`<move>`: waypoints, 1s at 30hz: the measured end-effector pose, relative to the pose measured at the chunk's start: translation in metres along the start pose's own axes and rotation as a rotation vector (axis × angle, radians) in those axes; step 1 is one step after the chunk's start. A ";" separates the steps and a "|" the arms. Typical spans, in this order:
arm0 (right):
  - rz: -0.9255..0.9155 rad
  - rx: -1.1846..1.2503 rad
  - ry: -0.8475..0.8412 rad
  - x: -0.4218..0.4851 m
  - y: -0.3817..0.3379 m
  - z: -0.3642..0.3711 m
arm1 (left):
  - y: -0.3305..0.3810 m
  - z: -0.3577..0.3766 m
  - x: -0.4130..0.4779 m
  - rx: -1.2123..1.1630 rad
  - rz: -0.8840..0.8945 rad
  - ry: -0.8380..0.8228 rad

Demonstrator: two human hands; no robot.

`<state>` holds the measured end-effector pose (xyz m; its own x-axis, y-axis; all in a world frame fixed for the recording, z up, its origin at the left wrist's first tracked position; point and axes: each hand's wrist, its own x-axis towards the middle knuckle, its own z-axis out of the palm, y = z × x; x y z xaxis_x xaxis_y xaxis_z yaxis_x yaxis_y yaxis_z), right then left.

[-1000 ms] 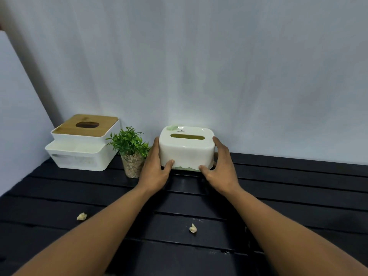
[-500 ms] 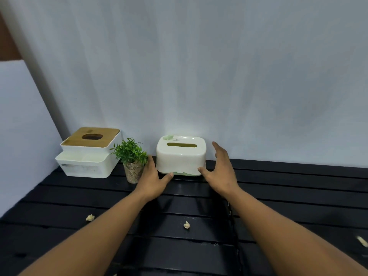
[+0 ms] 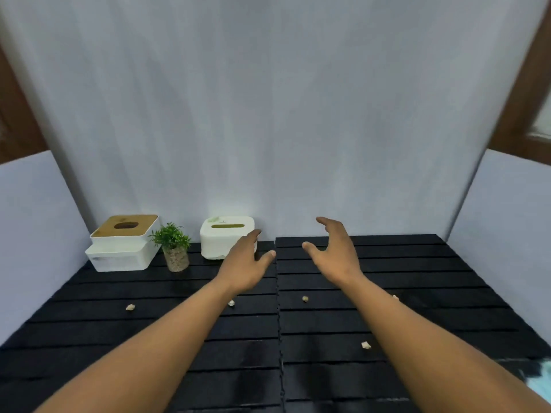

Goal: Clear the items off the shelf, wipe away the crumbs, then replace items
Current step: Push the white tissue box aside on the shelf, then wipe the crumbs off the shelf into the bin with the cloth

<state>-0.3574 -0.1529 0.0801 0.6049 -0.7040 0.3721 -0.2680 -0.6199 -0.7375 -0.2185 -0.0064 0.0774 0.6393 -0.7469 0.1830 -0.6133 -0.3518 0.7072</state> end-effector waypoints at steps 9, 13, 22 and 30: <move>0.060 -0.179 0.085 -0.105 0.066 -0.128 | 0.089 0.119 -0.080 0.008 0.149 -0.193; 0.131 -0.248 0.109 -0.149 0.109 -0.173 | 0.107 0.176 -0.110 0.024 0.200 -0.297; 0.252 -0.536 -0.021 -0.213 0.217 -0.249 | 0.118 0.260 -0.141 0.196 0.327 -0.429; 0.205 -0.848 -0.323 -0.225 0.303 -0.284 | 0.083 0.289 -0.143 0.465 0.453 -0.384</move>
<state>-0.7874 -0.2806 -0.0668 0.6300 -0.7765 0.0114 -0.7744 -0.6292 -0.0657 -0.4946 -0.0918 -0.0879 0.1238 -0.9894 0.0763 -0.9647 -0.1020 0.2428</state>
